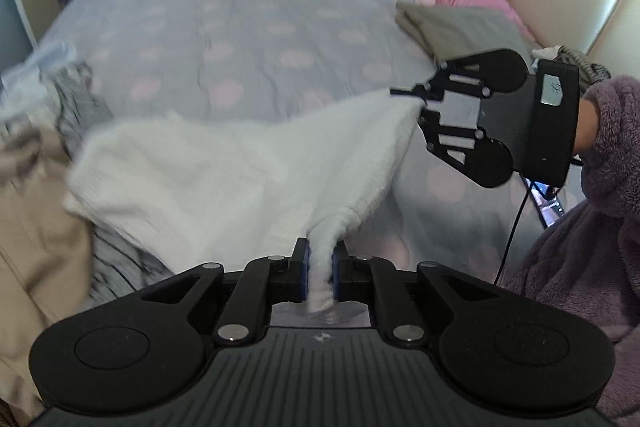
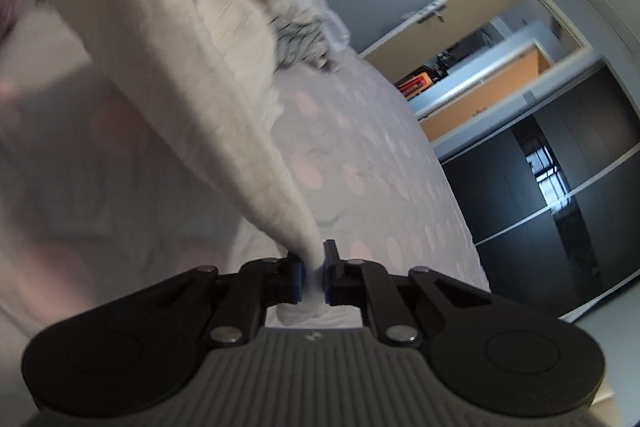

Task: Fold clothes
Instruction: 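Lift the white garment with both grippers and fold it in half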

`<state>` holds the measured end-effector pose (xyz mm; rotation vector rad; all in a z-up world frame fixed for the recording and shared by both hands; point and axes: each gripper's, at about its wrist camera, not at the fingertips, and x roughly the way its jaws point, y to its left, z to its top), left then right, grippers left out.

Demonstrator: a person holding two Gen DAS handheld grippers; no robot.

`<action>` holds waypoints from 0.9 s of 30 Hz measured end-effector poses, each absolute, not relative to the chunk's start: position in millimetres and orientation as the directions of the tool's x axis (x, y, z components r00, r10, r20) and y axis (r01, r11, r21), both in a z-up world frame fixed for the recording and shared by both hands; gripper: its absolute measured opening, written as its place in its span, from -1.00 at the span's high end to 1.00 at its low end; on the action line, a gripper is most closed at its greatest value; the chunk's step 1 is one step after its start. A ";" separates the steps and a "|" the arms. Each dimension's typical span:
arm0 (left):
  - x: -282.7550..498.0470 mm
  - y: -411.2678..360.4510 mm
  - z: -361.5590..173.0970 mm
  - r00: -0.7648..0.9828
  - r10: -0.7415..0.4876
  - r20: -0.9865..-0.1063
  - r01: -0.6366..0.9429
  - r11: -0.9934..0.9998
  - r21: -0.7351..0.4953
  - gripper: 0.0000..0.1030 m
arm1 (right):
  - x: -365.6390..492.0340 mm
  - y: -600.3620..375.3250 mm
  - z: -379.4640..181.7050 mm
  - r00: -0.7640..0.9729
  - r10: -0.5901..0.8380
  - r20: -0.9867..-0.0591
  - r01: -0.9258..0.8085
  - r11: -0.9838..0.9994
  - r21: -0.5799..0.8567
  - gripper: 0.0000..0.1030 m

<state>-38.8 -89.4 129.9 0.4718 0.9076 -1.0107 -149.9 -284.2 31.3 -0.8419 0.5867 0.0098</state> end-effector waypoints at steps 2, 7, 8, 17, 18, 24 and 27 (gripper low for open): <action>-44.0 -88.9 159.7 0.265 -0.545 -0.796 0.889 0.458 -0.018 0.83 | -160.9 -285.3 65.1 0.855 -0.205 -0.477 -0.207 0.707 -0.676 0.81; -52.1 -92.5 223.7 0.335 -0.627 -0.703 0.902 0.429 0.048 0.84 | -182.9 -284.6 153.8 0.881 -0.196 -0.431 -0.137 0.767 -0.627 0.82; -51.4 -94.2 233.7 0.339 -0.642 -0.688 0.905 0.423 0.051 0.84 | -187.1 -284.4 171.4 0.886 -0.196 -0.421 -0.121 0.778 -0.617 0.82; -18.2 -138.8 271.3 0.336 -0.733 -0.591 0.913 0.408 0.012 0.85 | -179.3 -288.7 258.7 0.858 -0.375 -0.351 0.070 0.762 -0.643 0.82; -11.9 -145.6 271.9 0.335 -0.738 -0.586 0.911 0.412 0.002 0.85 | -174.2 -291.6 259.9 0.844 -0.407 -0.349 0.093 0.753 -0.651 0.82; 35.7 -205.5 271.4 0.357 -0.761 -0.541 0.885 0.461 -0.065 0.85 | -128.1 -329.0 260.3 0.761 -0.573 -0.304 0.258 0.697 -0.669 0.83; 55.3 -224.2 281.5 0.362 -0.787 -0.500 0.870 0.478 -0.121 0.85 | -110.6 -345.3 266.1 0.730 -0.634 -0.256 0.346 0.666 -0.661 0.83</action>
